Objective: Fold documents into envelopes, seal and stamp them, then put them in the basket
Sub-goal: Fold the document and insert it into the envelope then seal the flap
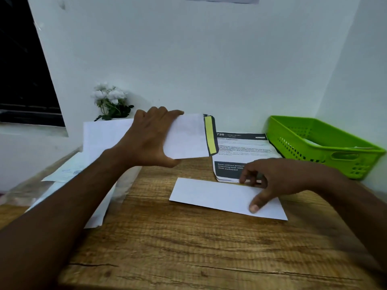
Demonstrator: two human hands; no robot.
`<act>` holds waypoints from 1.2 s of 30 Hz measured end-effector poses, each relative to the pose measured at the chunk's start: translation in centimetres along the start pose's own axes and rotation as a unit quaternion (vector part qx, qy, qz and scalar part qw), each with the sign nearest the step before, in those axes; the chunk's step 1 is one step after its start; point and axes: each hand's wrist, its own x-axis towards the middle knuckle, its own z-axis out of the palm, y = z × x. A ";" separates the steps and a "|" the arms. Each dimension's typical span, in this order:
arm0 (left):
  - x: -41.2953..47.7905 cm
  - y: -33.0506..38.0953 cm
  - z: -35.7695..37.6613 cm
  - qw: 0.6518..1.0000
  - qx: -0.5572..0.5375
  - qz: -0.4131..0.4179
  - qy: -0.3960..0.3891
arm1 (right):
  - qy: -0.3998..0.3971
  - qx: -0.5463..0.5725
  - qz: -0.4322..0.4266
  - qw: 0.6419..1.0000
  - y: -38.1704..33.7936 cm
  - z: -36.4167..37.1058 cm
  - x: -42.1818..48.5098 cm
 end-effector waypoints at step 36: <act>-0.3 -2.8 0.1 0.999 0.004 -0.018 -0.036 | 0.383 0.265 -0.084 0.881 3.5 -2.0 -0.1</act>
